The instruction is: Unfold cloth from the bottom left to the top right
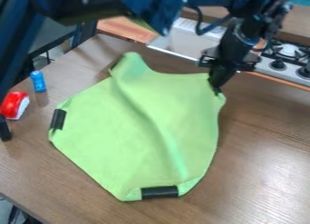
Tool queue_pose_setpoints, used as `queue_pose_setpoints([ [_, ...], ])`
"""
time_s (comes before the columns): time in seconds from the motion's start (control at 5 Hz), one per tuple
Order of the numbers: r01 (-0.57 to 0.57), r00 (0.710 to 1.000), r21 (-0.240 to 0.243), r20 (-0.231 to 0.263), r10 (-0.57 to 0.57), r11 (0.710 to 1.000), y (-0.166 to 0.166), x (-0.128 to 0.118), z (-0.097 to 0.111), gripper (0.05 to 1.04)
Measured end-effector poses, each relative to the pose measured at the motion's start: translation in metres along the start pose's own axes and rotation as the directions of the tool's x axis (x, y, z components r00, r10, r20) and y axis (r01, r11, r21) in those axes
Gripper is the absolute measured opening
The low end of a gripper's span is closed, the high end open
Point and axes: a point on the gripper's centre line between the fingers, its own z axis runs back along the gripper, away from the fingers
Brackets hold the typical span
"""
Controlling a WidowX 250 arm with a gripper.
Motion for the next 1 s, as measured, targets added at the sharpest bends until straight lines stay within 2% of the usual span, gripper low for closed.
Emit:
queue_pose_setpoints([
  [0.2,0.016,1.0,-0.024,0.022,-0.016,1.0,-0.018,-0.002,0.0,0.049],
  [0.4,0.035,0.997,-0.035,0.065,-0.033,0.999,-0.027,0.0,-0.001,0.067],
  [0.6,0.053,0.997,-0.109,0.069,-0.046,0.993,-0.038,-0.002,-0.004,0.207],
  [0.8,0.039,0.996,-0.261,0.087,-0.017,0.965,-0.029,0.001,-0.009,0.446],
  [1.0,0.033,0.992,-0.46,0.126,0.029,0.887,-0.009,0.019,0.015,0.74],
])
